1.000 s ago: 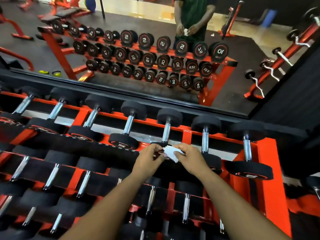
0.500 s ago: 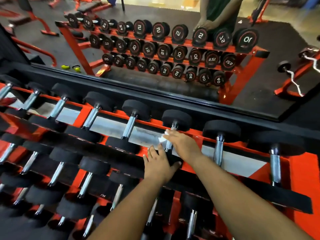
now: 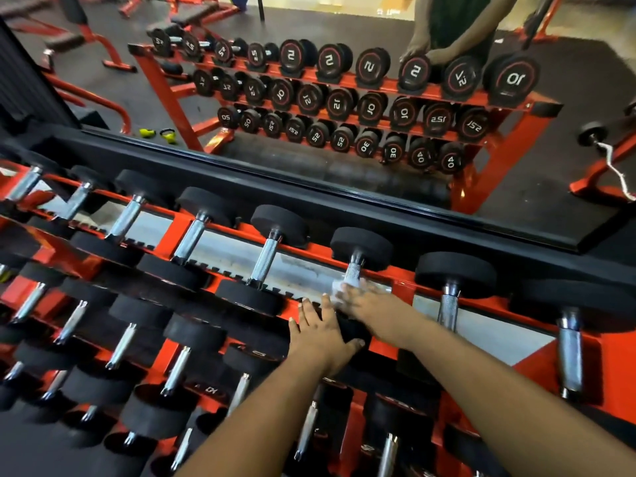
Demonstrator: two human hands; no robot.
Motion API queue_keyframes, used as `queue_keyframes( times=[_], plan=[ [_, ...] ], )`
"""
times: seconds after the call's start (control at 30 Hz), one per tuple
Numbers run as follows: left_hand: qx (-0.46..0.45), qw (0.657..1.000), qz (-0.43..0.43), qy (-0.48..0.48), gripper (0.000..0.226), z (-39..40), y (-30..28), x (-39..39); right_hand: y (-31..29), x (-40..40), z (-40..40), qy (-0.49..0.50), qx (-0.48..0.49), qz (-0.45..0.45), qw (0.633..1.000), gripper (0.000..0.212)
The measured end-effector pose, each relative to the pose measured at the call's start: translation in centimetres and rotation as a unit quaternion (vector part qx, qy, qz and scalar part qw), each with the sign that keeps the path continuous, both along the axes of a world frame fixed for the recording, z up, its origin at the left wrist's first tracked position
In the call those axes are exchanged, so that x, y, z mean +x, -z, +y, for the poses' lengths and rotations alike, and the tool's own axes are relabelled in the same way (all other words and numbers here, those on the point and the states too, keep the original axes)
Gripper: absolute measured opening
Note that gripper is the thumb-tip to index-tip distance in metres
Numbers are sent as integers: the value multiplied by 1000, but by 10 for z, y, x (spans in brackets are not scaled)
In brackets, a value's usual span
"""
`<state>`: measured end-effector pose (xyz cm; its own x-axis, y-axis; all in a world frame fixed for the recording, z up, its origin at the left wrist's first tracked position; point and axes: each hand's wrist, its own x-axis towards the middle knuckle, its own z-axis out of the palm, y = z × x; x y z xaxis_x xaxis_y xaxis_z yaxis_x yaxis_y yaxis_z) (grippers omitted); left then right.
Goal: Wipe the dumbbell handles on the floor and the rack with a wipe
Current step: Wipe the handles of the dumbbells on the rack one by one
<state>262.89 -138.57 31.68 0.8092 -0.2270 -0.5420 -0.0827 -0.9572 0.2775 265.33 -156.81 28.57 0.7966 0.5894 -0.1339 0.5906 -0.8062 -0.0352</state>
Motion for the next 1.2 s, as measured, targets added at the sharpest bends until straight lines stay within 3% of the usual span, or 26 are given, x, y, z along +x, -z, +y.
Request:
queue_keyframes(
  times=[0.1, 0.2, 0.27, 0.37, 0.47, 0.57, 0.63, 0.73, 0.8, 0.9, 1.0, 1.07, 1.13, 1.2],
  plan=[
    [11, 1000, 9, 4, 115, -1, -3, 1, -4, 4, -11, -54, -19, -22, 998, 71],
    [16, 1000, 19, 5, 115, -1, -5, 1, -17, 9, -7, 63, -69, -61, 994, 81],
    [17, 999, 27, 3, 115, -1, -6, 2, -20, 3, 4, 93, -48, -38, 994, 78],
    [19, 999, 32, 2, 114, -2, -6, 3, -14, -9, 2, 0, -18, 36, 999, 68],
    [17, 999, 28, 1, 114, -2, -8, 1, -16, -6, -15, -41, -35, -5, 999, 69],
    [18, 999, 26, -1, 115, -2, -8, 1, -21, 0, -8, 52, -102, -74, 991, 77],
    [20, 999, 28, 0, 114, -2, -8, 2, -19, -1, 5, 101, -91, -80, 987, 77],
    [19, 999, 27, 2, 113, -2, -8, 1, -9, -9, 7, 48, -44, -11, 998, 68],
    [18, 999, 28, 4, 113, -2, -8, 1, -10, -9, 0, 10, -57, -41, 997, 65],
    [24, 999, 25, 4, 113, -2, -8, 1, -13, 4, -3, 116, -129, -81, 982, 72],
    [20, 999, 25, 3, 113, -1, -7, 2, -14, 4, 16, 228, -25, -21, 973, 78],
    [20, 1000, 21, 3, 113, -2, -6, 2, -11, -7, 26, 315, 162, 63, 933, 70],
    [22, 999, 23, 6, 113, -2, -6, 2, -4, -13, 34, 408, 355, 136, 830, 58],
    [27, 999, 23, 5, 113, -3, -5, 3, -4, -8, 43, 457, 456, 156, 748, 53]
  ],
)
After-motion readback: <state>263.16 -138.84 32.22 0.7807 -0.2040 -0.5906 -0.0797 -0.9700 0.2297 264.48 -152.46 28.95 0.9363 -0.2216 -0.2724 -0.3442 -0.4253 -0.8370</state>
